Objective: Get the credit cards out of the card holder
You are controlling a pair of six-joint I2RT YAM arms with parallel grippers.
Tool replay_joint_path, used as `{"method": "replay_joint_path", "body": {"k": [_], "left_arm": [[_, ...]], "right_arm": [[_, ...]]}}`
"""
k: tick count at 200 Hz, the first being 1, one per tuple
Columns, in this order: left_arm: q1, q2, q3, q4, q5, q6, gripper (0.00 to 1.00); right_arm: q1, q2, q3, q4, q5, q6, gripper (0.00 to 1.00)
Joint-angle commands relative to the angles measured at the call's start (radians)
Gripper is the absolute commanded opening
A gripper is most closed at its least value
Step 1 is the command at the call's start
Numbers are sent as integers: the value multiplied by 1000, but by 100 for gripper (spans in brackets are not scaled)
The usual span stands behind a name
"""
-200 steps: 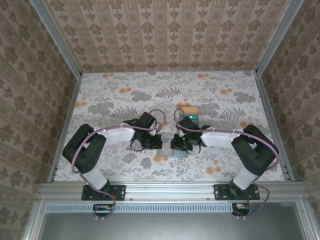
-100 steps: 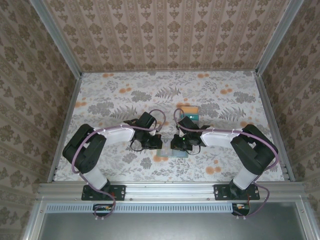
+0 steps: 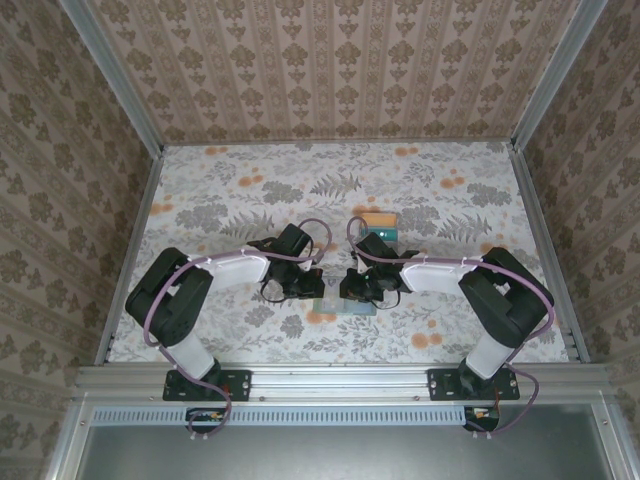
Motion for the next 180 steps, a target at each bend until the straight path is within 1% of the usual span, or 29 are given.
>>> {"method": "replay_joint_path", "body": {"k": [1,30,43,48,60,64,93,141,180], "left_arm": [[-16,36,8,-8,5,20,5],[-18,38,15,-11,7,22,5],[-18,39,19,-13,7,22,4],[-18,40,19,-15,6,23,4],[-19,41,22,-20,7,25,4],[-19,41,25,-21,5,25,4],[-17,46,33,-41,-11,26,0],[-2,43,22,-45,-13,27,0],[-2,53,28,-38,-4,28,0]], "right_arm": [[6,27,14,41,-51,13,18],[5,28,5,76,-75,28,18],[1,26,0,85,-81,32,15],[0,26,-1,86,-81,31,12],[-7,21,-5,84,-82,31,2],[-8,16,-9,83,-79,33,0],[-34,-29,-40,75,-64,32,0],[-97,-111,-102,44,-50,10,0],[-105,-95,-96,53,-73,6,0]]}}
